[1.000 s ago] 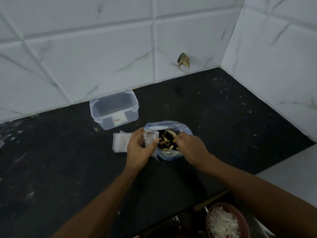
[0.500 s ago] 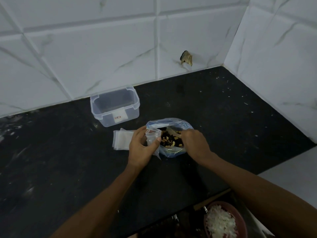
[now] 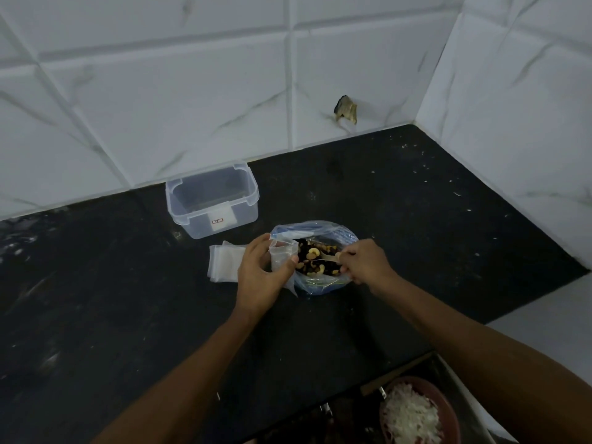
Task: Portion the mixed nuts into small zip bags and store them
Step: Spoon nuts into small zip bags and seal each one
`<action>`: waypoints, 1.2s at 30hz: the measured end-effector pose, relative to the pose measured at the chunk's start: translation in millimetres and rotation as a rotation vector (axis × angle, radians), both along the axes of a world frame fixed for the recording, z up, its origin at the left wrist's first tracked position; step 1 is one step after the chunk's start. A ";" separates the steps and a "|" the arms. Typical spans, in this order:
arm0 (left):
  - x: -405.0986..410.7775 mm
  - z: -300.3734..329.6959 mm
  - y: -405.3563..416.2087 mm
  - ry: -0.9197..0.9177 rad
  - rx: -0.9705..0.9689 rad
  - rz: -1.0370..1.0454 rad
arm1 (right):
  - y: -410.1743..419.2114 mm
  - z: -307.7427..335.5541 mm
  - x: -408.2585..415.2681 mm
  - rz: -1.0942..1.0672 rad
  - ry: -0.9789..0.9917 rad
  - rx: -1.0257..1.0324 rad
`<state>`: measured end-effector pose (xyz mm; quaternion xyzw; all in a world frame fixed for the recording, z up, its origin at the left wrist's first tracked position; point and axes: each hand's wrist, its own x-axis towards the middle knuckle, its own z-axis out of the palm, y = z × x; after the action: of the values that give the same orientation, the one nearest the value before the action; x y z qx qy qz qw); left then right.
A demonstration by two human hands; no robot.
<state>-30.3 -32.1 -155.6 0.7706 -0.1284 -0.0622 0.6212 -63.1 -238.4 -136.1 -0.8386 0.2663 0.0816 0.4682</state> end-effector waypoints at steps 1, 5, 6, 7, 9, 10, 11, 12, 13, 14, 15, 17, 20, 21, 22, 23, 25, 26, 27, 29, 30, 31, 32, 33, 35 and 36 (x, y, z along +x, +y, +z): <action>0.6 -0.3 0.9 -0.016 0.027 0.008 | -2.1 0.5 -0.7 -0.014 0.003 0.031; 7.0 -1.0 4.0 -0.125 0.148 0.038 | -7.9 3.1 -1.7 -0.046 -0.005 0.081; 8.9 0.2 3.9 -0.140 0.185 0.038 | -9.9 4.6 -2.1 -0.053 -0.009 0.097; 11.3 1.3 3.5 -0.153 0.228 0.043 | -11.9 6.4 -2.8 -0.062 -0.008 0.118; 14.6 3.8 2.3 -0.176 0.317 0.051 | -15.9 10.9 -5.1 -0.078 -0.003 0.162; 15.3 5.2 1.4 -0.193 0.357 0.051 | -17.5 14.0 -6.5 -0.084 -0.002 0.181; 15.7 6.2 0.1 -0.211 0.400 0.049 | -19.0 18.2 -8.0 -0.084 -0.002 0.195; 15.9 6.8 -1.0 -0.234 0.444 0.047 | -20.6 23.3 -9.6 -0.078 -0.003 0.203; 16.0 6.9 -2.0 -0.257 0.486 0.043 | -22.4 28.8 -11.1 -0.068 -0.007 0.207; 16.2 6.4 -2.8 -0.278 0.522 0.040 | -24.6 35.4 -12.4 -0.056 -0.012 0.208; 16.6 5.5 -3.0 -0.292 0.551 0.037 | -27.0 42.0 -13.6 -0.044 -0.016 0.205; 16.8 5.0 -3.8 -0.304 0.595 0.031 | -32.4 54.7 -15.6 -0.022 -0.021 0.197; 16.0 6.8 -6.2 -0.321 0.638 0.024 | -38.2 70.7 -15.8 0.023 -0.028 0.207; 15.2 8.4 -7.5 -0.324 0.652 0.015 | -38.7 74.7 -15.3 0.040 -0.028 0.207; 14.3 10.0 -9.2 -0.328 0.667 0.006 | -38.5 78.0 -14.4 0.060 -0.030 0.201; 13.4 11.4 -10.9 -0.333 0.680 -0.002 | -37.4 80.4 -13.2 0.085 -0.034 0.184; 11.4 14.5 -14.6 -0.339 0.695 -0.011 | -33.4 83.5 -11.5 0.146 -0.053 0.093; 10.8 15.5 -16.6 -0.336 0.693 -0.012 | -30.3 84.2 -10.3 0.182 -0.069 0.019; 10.5 16.5 -18.7 -0.332 0.690 -0.010 | -26.8 84.8 -9.5 0.220 -0.089 -0.072; 10.6 17.4 -22.9 -0.314 0.686 -0.005 | -18.3 84.7 -8.1 0.294 -0.144 -0.269; 10.4 17.7 -25.1 -0.306 0.682 -0.001 | -13.2 84.6 -7.8 0.323 -0.184 -0.357; 10.0 17.8 -27.0 -0.301 0.672 0.009 | -7.8 85.2 -7.8 0.339 -0.231 -0.429; 9.5 18.4 -29.0 -0.293 0.656 0.025 | -2.6 86.2 -8.1 0.348 -0.277 -0.490; 8.6 19.3 -30.5 -0.281 0.634 0.046 | 2.5 87.6 -8.8 0.361 -0.319 -0.547; 7.6 20.7 -33.2 -0.247 0.578 0.092 | 12.1 89.1 -12.6 0.426 -0.372 -0.684; 7.6 21.1 -34.2 -0.229 0.552 0.109 | 16.9 89.2 -15.8 0.475 -0.402 -0.788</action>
<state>-22.7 -66.3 -134.5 0.9180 -0.1343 0.0258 0.3723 -78.9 -221.5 -46.9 -0.9883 -0.0168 -0.0839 0.1263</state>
